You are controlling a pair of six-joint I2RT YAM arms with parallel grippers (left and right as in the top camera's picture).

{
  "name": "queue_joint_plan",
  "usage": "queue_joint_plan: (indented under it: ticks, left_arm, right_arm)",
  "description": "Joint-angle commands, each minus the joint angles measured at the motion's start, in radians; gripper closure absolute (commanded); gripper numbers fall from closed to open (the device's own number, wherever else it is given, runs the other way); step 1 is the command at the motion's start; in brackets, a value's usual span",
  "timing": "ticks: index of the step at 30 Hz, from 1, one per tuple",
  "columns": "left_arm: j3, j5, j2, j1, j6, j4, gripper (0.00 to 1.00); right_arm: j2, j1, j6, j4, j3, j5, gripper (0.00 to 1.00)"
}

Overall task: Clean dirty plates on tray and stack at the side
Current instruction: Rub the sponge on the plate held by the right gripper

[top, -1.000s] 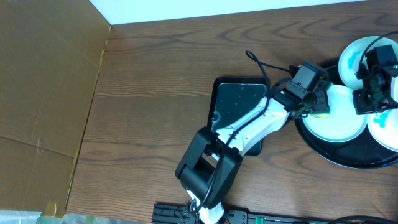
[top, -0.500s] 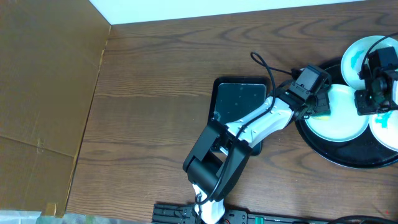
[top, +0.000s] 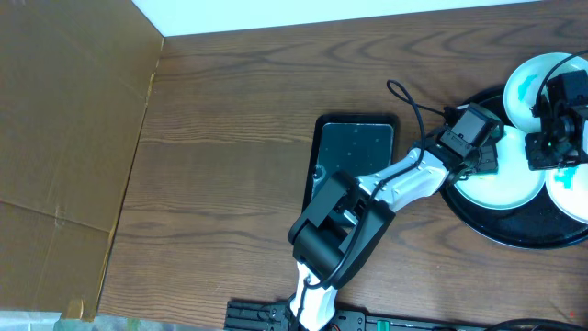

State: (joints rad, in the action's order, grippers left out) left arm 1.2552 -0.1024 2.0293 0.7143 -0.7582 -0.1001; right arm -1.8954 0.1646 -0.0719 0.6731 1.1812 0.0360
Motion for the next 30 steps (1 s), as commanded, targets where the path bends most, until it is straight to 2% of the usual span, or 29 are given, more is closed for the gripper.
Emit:
queue_joint_plan:
  ticks: [1,5,8,11,23,30]
  left_arm:
    - [-0.004,0.137,0.016,-0.018,0.058,-0.018,0.93]
    - [-0.004,0.312,0.016,-0.018,0.185,-0.069,0.93]
    - [-0.004,0.380,0.016,-0.018,0.307,-0.081,0.93]
    - [-0.004,0.417,0.013,-0.018,0.365,-0.072,0.93]
    - [-0.002,0.393,-0.170,-0.017,0.340,0.087,0.93]
    - [-0.004,0.211,-0.116,-0.016,0.067,0.056,0.93]
  right_arm:
    - [-0.014,-0.006,-0.017,-0.017,-0.021,0.002,0.99]
    - [-0.014,-0.006,-0.016,-0.018,-0.021,-0.002,0.99]
    - [-0.014,-0.006,-0.001,-0.019,-0.021,-0.002,0.99]
    - [-0.014,-0.006,-0.001,-0.018,-0.021,-0.002,0.99]
    - [-0.014,-0.006,0.021,-0.019,-0.021,-0.002,0.99]
    - [-0.014,-0.006,0.021,-0.019,-0.021,-0.002,0.99]
